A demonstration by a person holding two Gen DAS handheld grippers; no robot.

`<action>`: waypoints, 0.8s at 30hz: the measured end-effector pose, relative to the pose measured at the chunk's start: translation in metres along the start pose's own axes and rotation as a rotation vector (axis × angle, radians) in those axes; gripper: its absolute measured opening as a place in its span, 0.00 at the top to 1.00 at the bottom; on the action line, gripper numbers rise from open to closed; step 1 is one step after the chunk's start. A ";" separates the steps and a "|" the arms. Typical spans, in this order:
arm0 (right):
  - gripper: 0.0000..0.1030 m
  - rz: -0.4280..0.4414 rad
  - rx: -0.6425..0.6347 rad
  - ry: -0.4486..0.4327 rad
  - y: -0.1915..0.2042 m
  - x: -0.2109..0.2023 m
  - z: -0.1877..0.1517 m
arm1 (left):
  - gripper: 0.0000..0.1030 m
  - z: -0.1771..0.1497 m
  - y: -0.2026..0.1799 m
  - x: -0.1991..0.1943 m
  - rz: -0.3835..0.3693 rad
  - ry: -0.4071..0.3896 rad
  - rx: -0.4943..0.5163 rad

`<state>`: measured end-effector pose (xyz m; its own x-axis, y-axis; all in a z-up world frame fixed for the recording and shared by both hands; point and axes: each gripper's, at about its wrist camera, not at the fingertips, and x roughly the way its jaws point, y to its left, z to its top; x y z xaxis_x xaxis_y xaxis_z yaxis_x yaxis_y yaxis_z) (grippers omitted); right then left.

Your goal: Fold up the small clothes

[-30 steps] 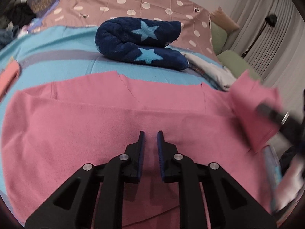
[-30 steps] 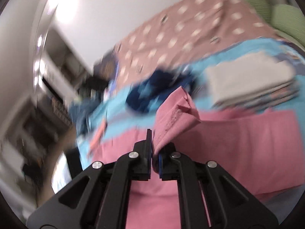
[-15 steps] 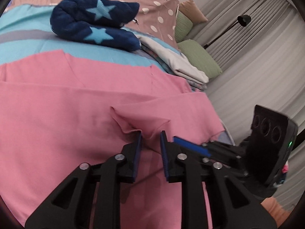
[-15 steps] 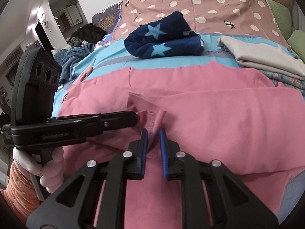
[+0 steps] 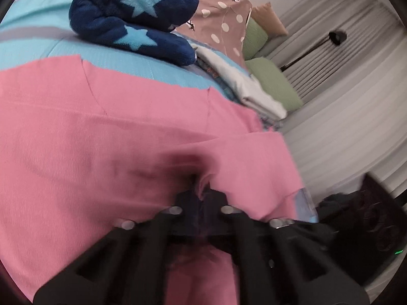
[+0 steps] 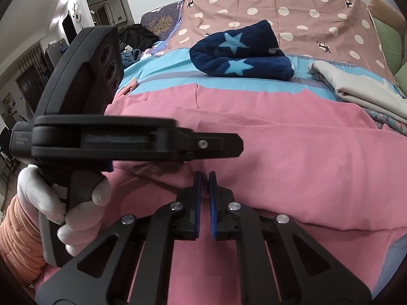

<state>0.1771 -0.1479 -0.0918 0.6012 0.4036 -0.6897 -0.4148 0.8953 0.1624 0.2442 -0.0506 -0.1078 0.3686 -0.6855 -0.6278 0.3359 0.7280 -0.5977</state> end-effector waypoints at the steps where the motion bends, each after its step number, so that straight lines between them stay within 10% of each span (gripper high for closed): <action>1: 0.94 0.002 0.006 -0.003 -0.001 -0.002 0.000 | 0.99 -0.001 0.000 -0.002 0.006 -0.009 0.006; 7: 0.82 -0.072 0.026 -0.063 -0.018 -0.047 0.000 | 0.99 0.012 -0.022 -0.058 0.033 -0.173 0.088; 15: 0.37 -0.550 0.159 -0.033 -0.107 -0.101 -0.030 | 0.99 0.031 -0.045 -0.153 0.123 -0.343 0.195; 24: 0.36 -0.481 0.269 0.055 -0.132 -0.082 -0.049 | 0.99 0.023 0.007 -0.174 0.249 -0.349 0.101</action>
<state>0.1491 -0.3089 -0.0911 0.6404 -0.0669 -0.7651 0.0917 0.9957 -0.0103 0.2022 0.0737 0.0089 0.7142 -0.4573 -0.5299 0.2763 0.8798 -0.3868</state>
